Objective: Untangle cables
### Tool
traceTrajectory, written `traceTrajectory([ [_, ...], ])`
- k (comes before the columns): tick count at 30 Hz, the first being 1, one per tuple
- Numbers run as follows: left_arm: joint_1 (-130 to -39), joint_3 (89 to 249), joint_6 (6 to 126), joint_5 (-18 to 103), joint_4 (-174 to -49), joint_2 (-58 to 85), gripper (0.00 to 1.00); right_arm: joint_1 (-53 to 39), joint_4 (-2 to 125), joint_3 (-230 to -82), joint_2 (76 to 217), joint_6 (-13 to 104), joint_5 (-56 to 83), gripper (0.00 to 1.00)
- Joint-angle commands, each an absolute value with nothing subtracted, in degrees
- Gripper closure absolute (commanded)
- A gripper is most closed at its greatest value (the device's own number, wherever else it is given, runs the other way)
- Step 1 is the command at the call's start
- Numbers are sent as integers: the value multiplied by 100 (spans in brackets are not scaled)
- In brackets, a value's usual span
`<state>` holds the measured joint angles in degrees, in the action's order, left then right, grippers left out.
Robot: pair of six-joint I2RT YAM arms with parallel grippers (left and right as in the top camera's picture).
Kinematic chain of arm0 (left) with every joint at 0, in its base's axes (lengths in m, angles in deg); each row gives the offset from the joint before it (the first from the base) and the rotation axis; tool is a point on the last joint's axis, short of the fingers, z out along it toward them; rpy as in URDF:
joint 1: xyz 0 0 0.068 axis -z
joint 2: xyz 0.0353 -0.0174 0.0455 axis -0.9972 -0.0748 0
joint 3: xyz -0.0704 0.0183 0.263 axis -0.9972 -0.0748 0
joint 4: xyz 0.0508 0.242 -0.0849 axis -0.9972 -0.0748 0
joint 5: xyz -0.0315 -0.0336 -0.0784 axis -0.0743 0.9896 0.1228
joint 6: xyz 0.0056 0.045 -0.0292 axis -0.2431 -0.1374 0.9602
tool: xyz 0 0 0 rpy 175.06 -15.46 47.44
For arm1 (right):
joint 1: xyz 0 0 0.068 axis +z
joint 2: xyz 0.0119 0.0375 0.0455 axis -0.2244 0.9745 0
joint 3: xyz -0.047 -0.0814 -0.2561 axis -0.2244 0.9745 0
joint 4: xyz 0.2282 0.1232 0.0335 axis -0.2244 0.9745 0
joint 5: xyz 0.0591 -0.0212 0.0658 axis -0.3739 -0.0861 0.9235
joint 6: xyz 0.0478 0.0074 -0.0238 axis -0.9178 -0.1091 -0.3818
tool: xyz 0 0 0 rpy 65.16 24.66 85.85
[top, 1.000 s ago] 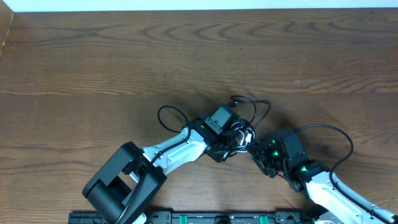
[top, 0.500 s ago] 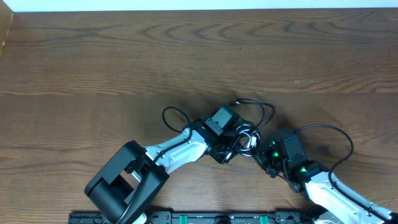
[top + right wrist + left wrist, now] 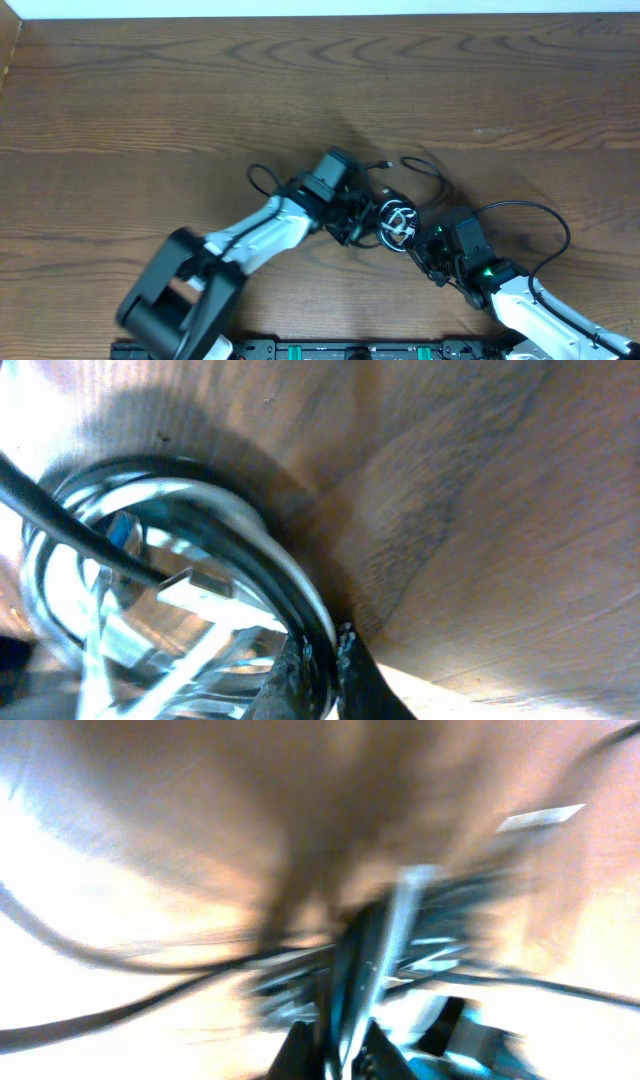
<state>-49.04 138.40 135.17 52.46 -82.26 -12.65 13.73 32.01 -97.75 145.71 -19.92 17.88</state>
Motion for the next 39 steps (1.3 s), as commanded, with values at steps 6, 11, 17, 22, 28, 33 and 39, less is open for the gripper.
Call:
traceTrajectory([
  [6, -5652, 13973, 13324, 5430, -7867, -309, 92, 1358, 3492, -9469, 14785, -1972, 1489, 98],
  [11, -6133, 13973, 13320, 5430, -7489, 51, 92, 1358, 3492, -9469, 14785, -1970, 1489, 98],
  [17, -6397, 13971, 12223, 5478, -7577, 331, 92, 1358, 3490, -9469, 14785, -1972, 1489, 99],
  [22, -6316, 13971, 11364, 5449, -8615, 333, 71, 1358, 3488, -9471, 14785, -1972, 1493, 98],
  [28, -6222, 13971, 11239, 5364, -9883, 335, 33, 1358, 3468, -9471, 14785, -1972, 1510, 98],
  [33, -5853, 13967, 11316, 5288, -10361, 333, 32, 1358, 3453, -9471, 14785, -1974, 1510, 99],
  [39, -5263, 13967, 12302, 5124, -10381, 329, 23, 1358, 3446, -9471, 14785, -1972, 1530, 99],
])
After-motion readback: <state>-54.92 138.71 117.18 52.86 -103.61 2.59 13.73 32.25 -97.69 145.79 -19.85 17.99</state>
